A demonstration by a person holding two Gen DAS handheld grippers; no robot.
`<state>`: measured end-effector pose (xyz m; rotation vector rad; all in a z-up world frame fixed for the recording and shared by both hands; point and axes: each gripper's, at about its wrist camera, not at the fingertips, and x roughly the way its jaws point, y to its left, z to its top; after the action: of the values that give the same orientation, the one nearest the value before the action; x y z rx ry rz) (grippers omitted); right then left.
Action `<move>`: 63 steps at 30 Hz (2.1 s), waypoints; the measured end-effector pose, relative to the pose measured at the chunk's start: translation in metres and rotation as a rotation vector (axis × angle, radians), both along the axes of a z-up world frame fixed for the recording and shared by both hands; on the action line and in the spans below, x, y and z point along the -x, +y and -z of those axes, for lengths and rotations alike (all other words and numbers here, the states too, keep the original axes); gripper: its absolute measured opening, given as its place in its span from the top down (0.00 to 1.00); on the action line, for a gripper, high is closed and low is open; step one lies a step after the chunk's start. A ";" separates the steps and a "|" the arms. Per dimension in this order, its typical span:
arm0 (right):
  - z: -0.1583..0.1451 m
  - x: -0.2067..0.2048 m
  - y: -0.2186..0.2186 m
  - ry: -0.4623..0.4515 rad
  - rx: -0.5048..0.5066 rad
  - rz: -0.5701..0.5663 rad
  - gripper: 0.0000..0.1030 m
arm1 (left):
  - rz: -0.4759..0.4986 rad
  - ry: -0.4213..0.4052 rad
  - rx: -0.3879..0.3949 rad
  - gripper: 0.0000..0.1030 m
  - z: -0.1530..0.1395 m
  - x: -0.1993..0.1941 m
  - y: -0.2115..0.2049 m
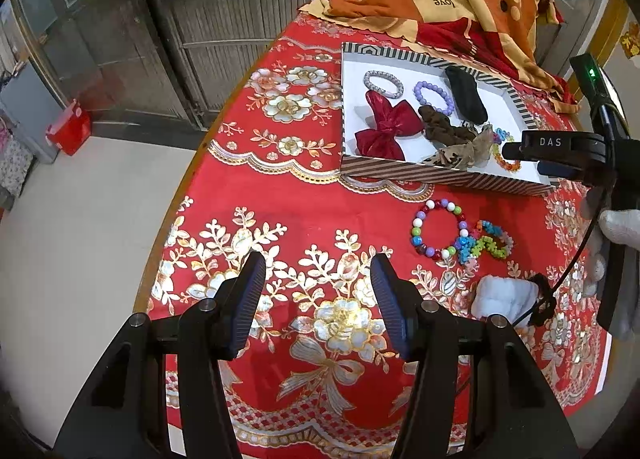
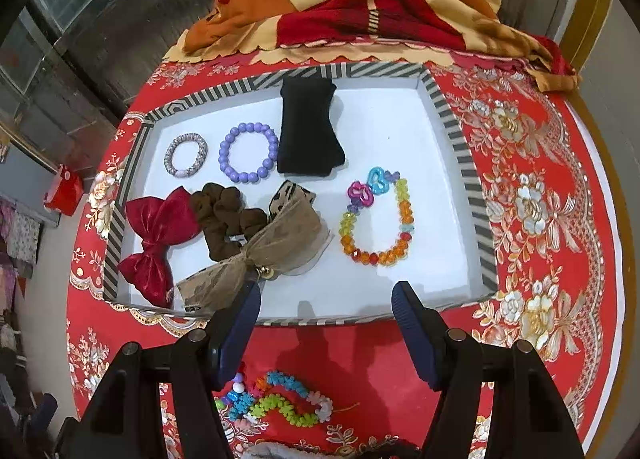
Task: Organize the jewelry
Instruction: 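Move the left tool to the multicolor bead bracelet while the right approaches the black scrunchie, then grasp the multicolor bead bracelet with the left tool while the right grasps the black scrunchie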
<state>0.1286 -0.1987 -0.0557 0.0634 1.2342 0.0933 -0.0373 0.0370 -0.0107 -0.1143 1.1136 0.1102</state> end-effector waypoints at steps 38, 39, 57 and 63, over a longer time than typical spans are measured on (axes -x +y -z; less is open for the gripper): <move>0.015 0.169 -0.092 -0.055 0.009 -0.083 0.45 | 0.248 0.134 0.126 0.48 0.051 -0.072 -0.040; 0.019 0.166 -0.089 -0.049 0.025 -0.100 0.47 | 0.249 0.139 0.122 0.48 0.055 -0.075 -0.042; 0.052 0.145 -0.082 -0.041 0.107 -0.211 0.75 | 0.291 0.147 -0.001 0.62 0.089 -0.100 -0.076; 0.049 0.143 -0.079 -0.061 0.106 -0.230 0.94 | 0.331 0.143 0.066 0.92 0.087 -0.108 -0.083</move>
<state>-0.0146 -0.2772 -0.1048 -0.1725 1.1797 0.2277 0.0704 -0.0464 -0.0978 0.0206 1.2650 -0.2172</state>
